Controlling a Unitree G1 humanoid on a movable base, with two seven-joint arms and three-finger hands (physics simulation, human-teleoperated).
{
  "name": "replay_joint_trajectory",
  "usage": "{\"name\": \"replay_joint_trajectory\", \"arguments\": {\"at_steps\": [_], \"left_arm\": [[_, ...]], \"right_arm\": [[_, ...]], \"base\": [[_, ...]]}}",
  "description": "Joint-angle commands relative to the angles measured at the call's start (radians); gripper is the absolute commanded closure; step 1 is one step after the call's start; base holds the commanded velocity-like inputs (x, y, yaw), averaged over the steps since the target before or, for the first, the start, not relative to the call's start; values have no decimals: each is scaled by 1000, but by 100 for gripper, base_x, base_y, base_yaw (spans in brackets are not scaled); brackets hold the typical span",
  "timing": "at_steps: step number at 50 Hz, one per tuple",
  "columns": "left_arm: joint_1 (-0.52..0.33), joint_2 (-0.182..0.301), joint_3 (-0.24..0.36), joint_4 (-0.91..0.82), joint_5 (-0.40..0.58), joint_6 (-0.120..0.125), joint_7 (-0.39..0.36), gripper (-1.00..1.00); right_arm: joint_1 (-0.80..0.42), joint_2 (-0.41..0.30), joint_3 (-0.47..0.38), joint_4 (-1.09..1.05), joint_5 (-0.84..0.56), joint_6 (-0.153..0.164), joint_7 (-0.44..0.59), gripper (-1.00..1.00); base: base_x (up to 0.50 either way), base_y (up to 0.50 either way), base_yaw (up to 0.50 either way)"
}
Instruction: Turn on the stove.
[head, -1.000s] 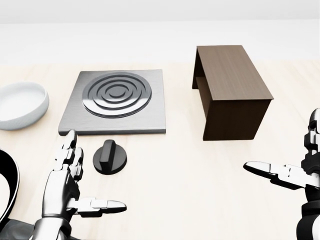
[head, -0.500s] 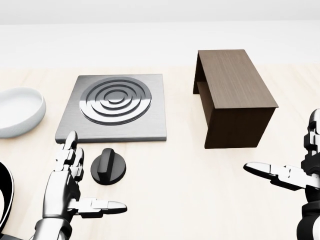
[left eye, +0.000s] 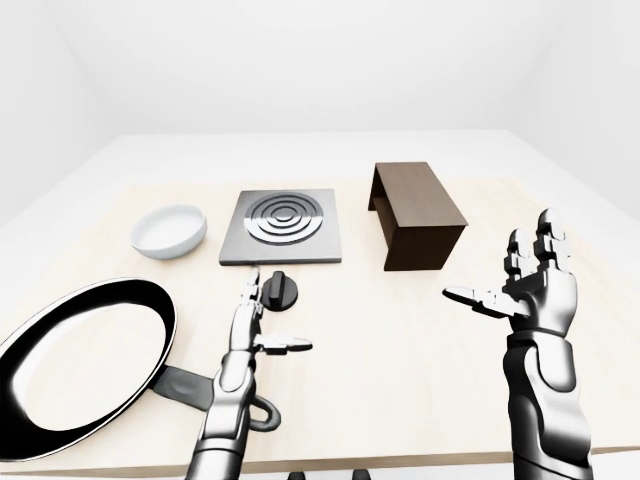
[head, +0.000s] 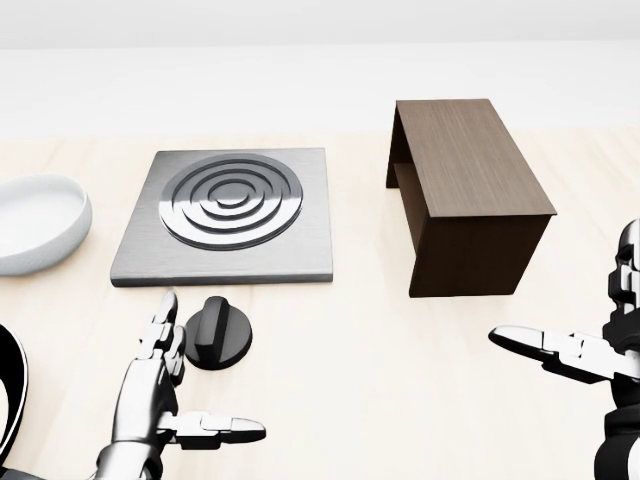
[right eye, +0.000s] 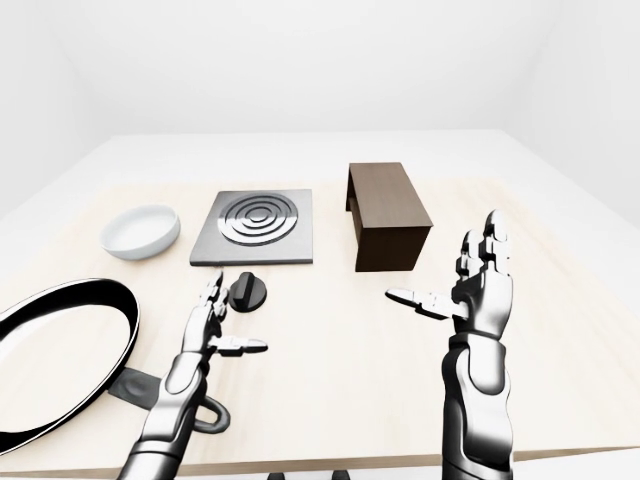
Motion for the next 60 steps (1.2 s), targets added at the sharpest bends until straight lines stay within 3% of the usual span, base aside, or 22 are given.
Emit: {"name": "replay_joint_trajectory", "arguments": {"at_steps": [1, 24, 52, 53, 60], "left_arm": [[-12, -6, -12, 78, 13, 0, 4, -100], [0, -12, -24, 75, 22, 0, 1, -100], [104, -46, -115, -112, 56, 0, -13, -100], [76, -90, -206, -134, 125, 0, -5, -100], [57, -100, -235, -146, 134, 14, -2, -100]], "right_arm": [[2, 0, -2, 4, 5, 0, 4, -100], [5, 2, 2, 16, 1, 0, 8, -100], [1, 0, 6, 27, 1, 0, 9, -100], [6, 4, 6, 30, 5, 0, 13, -100], [7, 3, 4, 14, 10, 0, 13, -100]], "base": [[0, 0, 0], [0, 0, 0], [0, 0, 0], [0, 0, 0], [0, 0, 0]]}}
